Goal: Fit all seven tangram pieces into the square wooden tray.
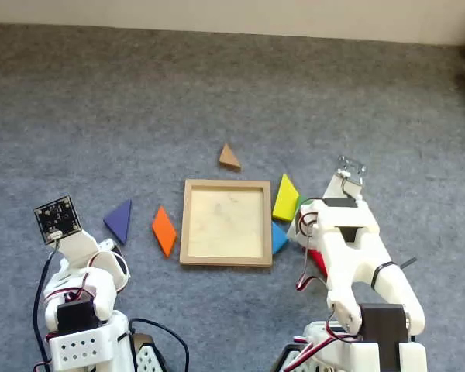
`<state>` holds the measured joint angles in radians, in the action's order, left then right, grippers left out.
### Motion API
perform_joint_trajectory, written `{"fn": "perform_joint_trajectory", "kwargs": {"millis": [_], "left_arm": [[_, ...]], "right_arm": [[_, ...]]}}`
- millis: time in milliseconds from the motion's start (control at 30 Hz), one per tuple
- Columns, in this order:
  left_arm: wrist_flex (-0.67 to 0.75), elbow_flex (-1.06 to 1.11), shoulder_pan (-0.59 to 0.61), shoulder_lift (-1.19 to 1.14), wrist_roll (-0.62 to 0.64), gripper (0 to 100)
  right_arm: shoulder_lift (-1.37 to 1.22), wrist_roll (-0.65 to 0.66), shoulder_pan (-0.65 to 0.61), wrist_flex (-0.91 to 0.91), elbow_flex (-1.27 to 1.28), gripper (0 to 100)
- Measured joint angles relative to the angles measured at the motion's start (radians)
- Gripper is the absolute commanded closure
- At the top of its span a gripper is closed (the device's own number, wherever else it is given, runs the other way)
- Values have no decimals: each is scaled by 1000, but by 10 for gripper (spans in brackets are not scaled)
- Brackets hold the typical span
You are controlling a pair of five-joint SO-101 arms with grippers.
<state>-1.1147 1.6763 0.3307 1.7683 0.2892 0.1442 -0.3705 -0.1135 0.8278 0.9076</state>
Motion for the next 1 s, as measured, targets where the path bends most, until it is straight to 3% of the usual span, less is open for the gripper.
{"fn": "perform_joint_trajectory", "kwargs": {"millis": [1000], "left_arm": [[0, 0, 0, 0, 0, 994]], "right_arm": [[0, 0, -17, 77, -2, 615]]}}
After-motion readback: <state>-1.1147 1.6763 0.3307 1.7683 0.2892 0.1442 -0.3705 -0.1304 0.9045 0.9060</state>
